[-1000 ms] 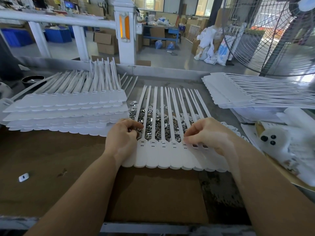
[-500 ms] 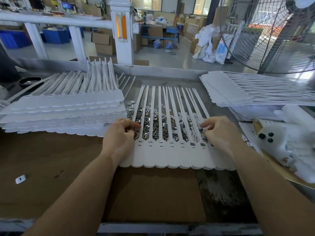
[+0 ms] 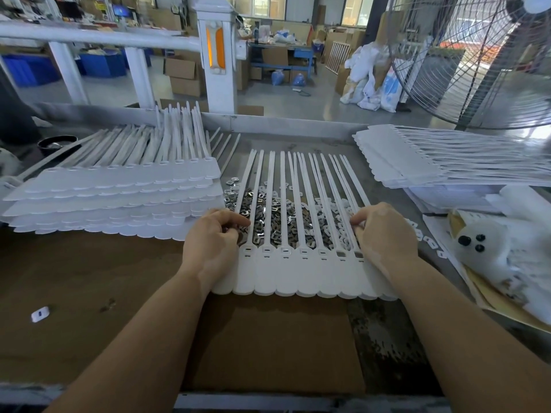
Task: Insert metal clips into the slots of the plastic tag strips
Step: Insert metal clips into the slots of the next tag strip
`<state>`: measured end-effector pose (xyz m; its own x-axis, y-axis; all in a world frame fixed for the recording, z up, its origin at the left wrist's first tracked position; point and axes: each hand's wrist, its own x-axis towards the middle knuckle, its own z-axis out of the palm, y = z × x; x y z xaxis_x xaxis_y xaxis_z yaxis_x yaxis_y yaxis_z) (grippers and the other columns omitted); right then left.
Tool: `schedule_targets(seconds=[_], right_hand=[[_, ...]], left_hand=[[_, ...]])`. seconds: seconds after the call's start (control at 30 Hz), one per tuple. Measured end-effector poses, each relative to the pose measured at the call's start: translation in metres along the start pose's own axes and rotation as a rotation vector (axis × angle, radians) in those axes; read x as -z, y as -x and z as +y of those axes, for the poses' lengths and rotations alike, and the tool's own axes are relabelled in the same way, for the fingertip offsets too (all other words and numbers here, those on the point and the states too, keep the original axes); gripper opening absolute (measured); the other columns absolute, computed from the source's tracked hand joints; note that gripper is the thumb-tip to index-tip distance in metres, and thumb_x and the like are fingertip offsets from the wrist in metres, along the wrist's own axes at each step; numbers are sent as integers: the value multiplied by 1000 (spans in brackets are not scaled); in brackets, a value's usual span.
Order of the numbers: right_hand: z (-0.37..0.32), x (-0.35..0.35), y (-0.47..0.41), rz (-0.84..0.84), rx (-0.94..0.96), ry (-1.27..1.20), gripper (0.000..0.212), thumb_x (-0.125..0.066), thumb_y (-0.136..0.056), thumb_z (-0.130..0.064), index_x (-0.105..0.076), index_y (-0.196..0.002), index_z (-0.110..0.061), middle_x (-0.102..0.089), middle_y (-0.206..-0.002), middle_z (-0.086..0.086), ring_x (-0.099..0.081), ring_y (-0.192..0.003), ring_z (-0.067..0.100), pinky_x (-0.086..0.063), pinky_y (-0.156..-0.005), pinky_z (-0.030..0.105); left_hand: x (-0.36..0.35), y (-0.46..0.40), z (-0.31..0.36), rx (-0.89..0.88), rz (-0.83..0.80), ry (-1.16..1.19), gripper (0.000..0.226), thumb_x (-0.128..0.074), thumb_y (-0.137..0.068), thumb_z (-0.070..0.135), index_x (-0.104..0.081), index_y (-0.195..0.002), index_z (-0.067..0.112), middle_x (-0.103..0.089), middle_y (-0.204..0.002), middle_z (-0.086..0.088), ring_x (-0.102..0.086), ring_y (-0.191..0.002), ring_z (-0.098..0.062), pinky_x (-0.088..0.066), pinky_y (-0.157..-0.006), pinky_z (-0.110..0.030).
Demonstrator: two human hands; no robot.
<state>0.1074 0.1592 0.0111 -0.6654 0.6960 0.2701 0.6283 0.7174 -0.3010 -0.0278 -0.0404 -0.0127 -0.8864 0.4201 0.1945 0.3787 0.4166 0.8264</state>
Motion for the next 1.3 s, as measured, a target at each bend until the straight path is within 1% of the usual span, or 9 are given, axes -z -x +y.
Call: schedule_targets(seconds=[0.1,0.27,0.4,0.57,0.73,0.93,1.0,1.13,1.3], right_hand=[[0,-4,0,47,3,2,22,-55,-91,-6,-71,-102,-17,-64,-106,7,-63,-87,24,-47,-75,31],[2,-5,-1,108,27,-47,17,-52,-94,-13,-67,-102,-11,-59,-105,10,-54,-85,20,-38,-71,26],[0,1,1,133,0,-231,16,-52,-94,-11,-65,-102,-7,-65,-103,11,-57,-91,22,-39,-75,24],[-5,11,14,66,24,-385,21,-52,-93,-8,-69,-105,-8,-67,-105,9,-60,-88,18,-47,-83,27],[-10,23,25,-72,24,-494,14,-61,-86,-7,-74,-90,-10,-71,-83,3,-64,-77,15,-53,-78,31],[-11,29,30,-225,6,-468,11,-64,-84,-11,-74,-81,-15,-61,-73,-14,-55,-71,-3,-35,-57,11],[-11,28,29,-233,-23,-467,12,-64,-84,-10,-74,-79,-13,-60,-71,-14,-54,-69,-3,-35,-56,11],[-10,28,28,-280,-100,-504,11,-65,-83,-8,-73,-78,-11,-66,-83,-2,-58,-80,6,-42,-70,22],[-11,29,26,-354,-123,-496,13,-64,-84,-6,-72,-76,-13,-65,-81,-5,-53,-75,0,-36,-59,12]], left_hand=[[0,0,0,-4,5,-10,36,-48,-91,3,-64,-80,33,-53,-105,12,-52,-90,-7,-35,-69,-11],[-1,-1,1,-8,9,-19,33,-48,-91,3,-66,-83,30,-53,-105,11,-52,-92,-9,-37,-78,-19],[0,0,1,-9,8,-15,34,-47,-91,3,-65,-83,30,-52,-103,13,-51,-85,-3,-36,-71,-14],[0,0,2,-8,11,-12,34,-47,-91,2,-66,-83,30,-53,-105,12,-52,-88,-7,-37,-78,-20],[0,0,1,0,13,-9,33,-46,-91,2,-66,-84,28,-53,-103,12,-52,-72,11,-35,-65,-5],[0,1,1,7,16,12,35,-47,-91,3,-65,-81,31,-56,-105,11,-53,-74,6,-41,-72,-19],[0,0,1,8,15,5,35,-47,-91,3,-65,-82,31,-55,-106,11,-52,-77,4,-41,-74,-20],[0,0,1,9,15,7,35,-47,-91,3,-65,-81,31,-55,-106,11,-53,-79,1,-42,-74,-20],[-1,0,1,11,6,11,36,-47,-91,3,-65,-80,32,-56,-107,10,-55,-80,-5,-43,-74,-23]])
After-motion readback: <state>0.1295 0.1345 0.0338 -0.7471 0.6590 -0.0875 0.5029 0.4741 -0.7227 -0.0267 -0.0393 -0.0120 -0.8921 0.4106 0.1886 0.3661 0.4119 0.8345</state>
